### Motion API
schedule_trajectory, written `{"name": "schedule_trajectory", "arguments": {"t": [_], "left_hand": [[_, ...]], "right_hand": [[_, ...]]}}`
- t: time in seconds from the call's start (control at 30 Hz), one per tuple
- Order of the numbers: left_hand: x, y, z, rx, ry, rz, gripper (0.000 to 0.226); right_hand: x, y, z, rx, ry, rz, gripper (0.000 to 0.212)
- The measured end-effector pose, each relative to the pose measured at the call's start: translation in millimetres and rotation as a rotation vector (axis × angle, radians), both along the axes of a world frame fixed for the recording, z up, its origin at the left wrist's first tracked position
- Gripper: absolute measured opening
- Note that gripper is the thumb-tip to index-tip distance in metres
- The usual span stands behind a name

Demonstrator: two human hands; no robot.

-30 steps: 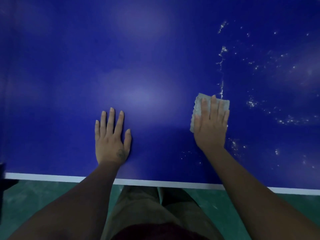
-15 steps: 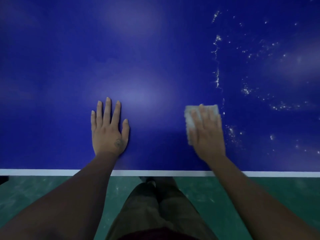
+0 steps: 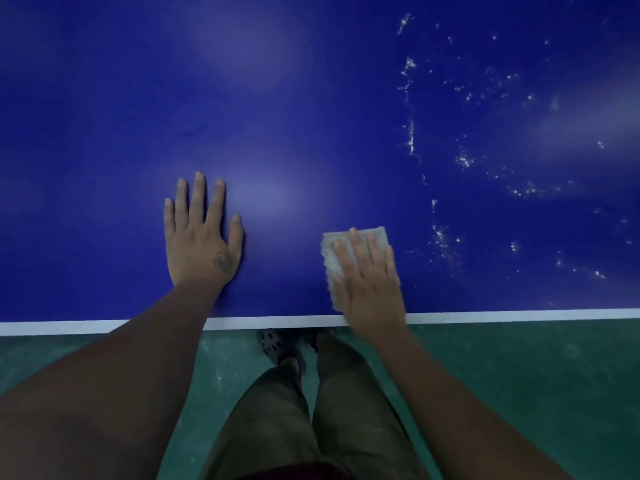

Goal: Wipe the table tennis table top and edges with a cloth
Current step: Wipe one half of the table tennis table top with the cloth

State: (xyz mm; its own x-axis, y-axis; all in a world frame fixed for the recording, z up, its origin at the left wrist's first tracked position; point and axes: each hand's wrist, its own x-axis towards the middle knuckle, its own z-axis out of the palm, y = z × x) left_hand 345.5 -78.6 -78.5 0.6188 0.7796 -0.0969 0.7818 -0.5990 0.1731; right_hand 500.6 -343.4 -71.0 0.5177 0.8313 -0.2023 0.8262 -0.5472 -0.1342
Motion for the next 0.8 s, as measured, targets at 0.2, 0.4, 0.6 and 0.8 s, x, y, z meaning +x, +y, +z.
{"name": "schedule_trajectory", "arguments": {"t": [0.2, 0.4, 0.6, 0.8], "left_hand": [[1.1, -1.1, 0.5, 0.023, -0.030, 0.002, 0.069], [4.0, -4.3, -1.0, 0.067, -0.062, 0.011, 0.066], [34.8, -15.1, 1.7, 0.106, -0.103, 0.085, 0.063], [123.1, -31.8, 8.4, 0.015, -0.214, 0.098, 0.074]], "right_hand": [[101.6, -63.3, 5.5, -0.120, -0.056, -0.288, 0.072], [63.4, -31.7, 3.0, -0.045, -0.062, -0.196, 0.074], [67.9, -61.4, -0.6, 0.042, -0.012, 0.047, 0.063], [143.0, -115.2, 0.6, -0.135, -0.059, -0.019, 0.064]]}}
